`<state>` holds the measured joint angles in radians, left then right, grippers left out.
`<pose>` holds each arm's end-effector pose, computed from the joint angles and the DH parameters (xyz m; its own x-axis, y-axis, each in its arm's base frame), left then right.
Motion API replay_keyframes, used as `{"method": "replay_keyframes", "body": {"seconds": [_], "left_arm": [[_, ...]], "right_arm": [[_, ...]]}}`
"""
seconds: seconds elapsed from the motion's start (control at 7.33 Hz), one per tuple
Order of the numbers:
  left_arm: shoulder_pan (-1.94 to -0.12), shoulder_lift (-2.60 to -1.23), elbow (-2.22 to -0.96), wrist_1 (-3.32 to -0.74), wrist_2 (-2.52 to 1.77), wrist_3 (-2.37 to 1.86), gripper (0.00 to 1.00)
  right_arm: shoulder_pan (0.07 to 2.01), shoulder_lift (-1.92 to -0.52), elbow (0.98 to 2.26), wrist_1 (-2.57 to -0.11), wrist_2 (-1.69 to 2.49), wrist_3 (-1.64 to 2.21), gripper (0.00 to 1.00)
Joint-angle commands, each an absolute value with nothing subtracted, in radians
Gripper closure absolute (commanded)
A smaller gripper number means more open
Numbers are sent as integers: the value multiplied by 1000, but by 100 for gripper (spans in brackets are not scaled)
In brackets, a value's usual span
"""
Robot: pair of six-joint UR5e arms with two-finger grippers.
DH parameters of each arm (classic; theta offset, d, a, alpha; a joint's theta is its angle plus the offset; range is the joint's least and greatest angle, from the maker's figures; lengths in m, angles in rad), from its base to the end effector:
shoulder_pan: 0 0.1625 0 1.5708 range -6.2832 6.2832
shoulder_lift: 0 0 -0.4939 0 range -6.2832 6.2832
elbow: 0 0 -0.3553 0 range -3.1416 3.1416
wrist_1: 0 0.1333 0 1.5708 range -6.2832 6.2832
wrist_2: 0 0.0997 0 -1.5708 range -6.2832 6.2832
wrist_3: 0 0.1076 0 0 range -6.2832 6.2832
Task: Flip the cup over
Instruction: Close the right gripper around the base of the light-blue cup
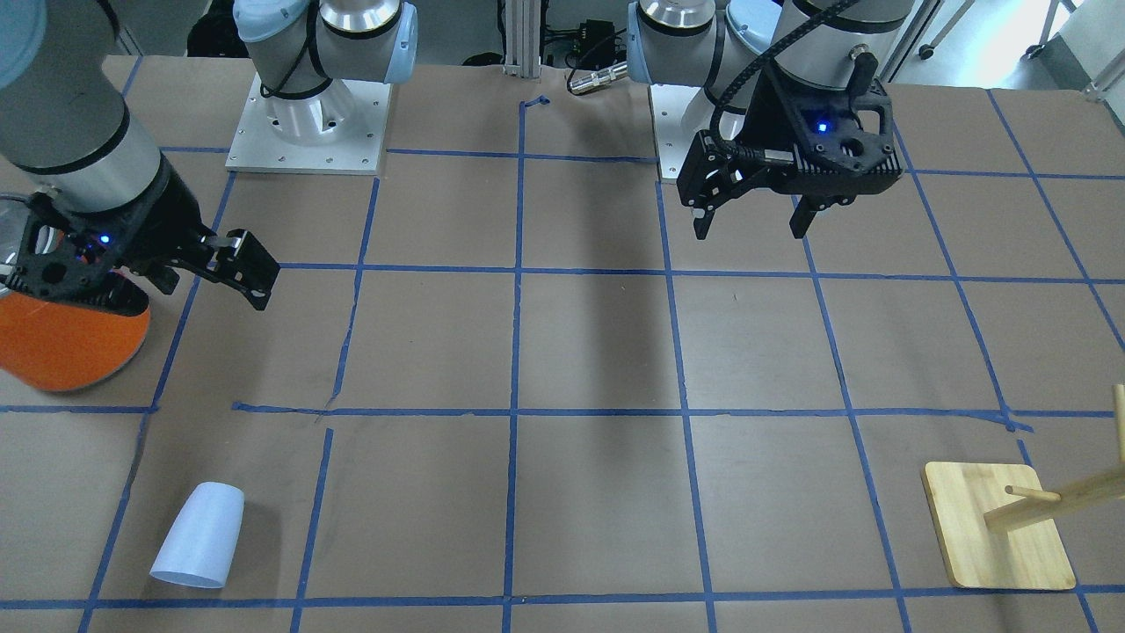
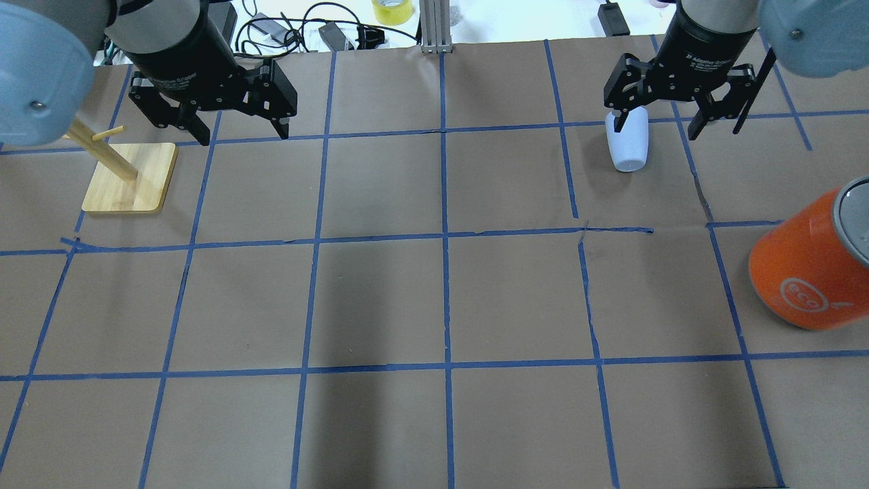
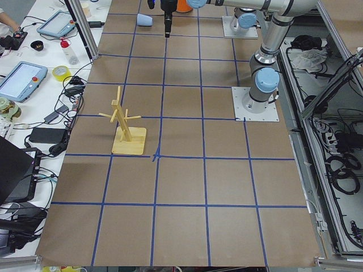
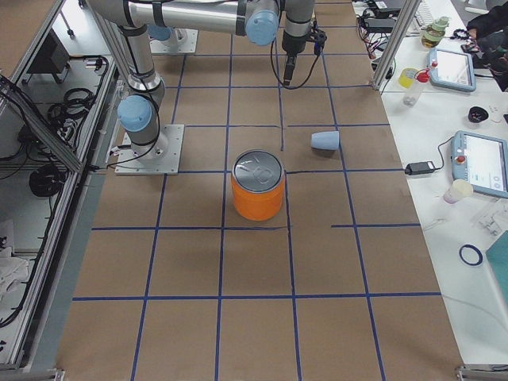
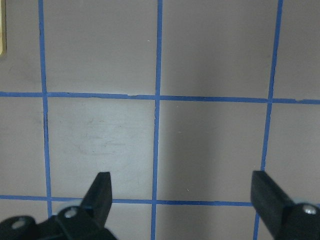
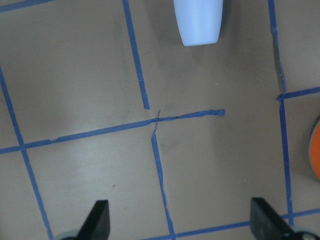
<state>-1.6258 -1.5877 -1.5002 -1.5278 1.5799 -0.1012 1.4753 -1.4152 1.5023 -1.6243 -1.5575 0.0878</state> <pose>-0.1581 -0.4648 0.5779 -0.9989 -0.0466 0.0007 -0.0464 0.9942 -0.0970 0.0839 -0.5370 0.5086 -0.9831 0.1827 -0.0103 0.1822 0.9826 0.0346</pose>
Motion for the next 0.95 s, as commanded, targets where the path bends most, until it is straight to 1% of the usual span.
{"method": "replay_keyframes", "body": {"seconds": [0.0, 0.41, 0.82], "left_arm": [[-1626, -1588, -1500, -1528, 1578, -101, 0], [-1626, -1588, -1500, -1528, 1580, -101, 0], [-1626, -1588, -1500, -1528, 1580, -101, 0]], "right_arm": [[1444, -1311, 1511, -1792, -1657, 16, 0], [1443, -1217, 1590, -2039, -1657, 21, 0], [1442, -1086, 1595, -2178, -1623, 32, 0]]}}
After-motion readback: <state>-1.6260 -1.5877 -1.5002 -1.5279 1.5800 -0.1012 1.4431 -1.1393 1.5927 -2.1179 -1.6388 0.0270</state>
